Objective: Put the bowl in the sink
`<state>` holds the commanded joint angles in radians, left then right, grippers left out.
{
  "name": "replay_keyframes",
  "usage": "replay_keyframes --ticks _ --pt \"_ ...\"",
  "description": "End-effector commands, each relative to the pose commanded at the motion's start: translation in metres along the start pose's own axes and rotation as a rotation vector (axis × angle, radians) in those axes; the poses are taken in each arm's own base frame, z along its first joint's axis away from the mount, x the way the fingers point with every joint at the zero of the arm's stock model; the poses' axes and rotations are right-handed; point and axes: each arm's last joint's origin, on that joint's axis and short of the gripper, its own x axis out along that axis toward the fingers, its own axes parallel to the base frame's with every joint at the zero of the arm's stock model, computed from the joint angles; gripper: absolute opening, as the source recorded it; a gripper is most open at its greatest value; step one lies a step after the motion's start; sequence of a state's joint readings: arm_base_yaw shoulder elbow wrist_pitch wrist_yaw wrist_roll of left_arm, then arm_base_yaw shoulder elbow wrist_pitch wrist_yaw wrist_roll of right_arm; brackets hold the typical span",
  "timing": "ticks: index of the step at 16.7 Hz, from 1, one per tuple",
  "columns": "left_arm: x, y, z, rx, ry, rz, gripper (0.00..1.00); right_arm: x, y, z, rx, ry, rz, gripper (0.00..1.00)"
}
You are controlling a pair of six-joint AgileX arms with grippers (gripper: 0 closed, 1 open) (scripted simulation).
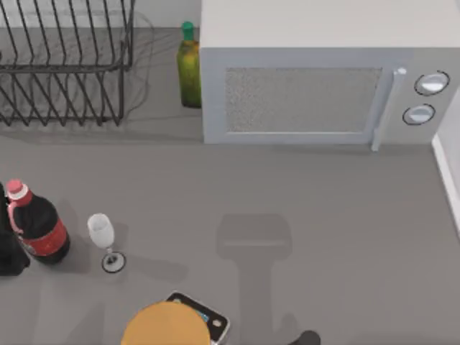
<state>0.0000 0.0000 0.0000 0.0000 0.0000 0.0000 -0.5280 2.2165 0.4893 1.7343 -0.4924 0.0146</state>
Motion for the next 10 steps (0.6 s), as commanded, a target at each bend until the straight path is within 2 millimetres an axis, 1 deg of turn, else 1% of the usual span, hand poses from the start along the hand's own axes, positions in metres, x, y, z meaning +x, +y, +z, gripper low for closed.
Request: replay_keyframes --ticks 4,5,10 --pt "0.0000 0.0000 0.0000 0.000 0.000 0.000 1.00 0.0000 0.0000 0.0000 0.000 0.000 0.000 0.98" --pt "0.0000 0.0000 0.0000 0.000 0.000 0.000 1.00 0.0000 0.0000 0.0000 0.000 0.000 0.000 1.00" --pt "0.0000 0.0000 0.0000 0.000 0.000 0.000 1.00 0.0000 0.0000 0.0000 0.000 0.000 0.000 1.00"
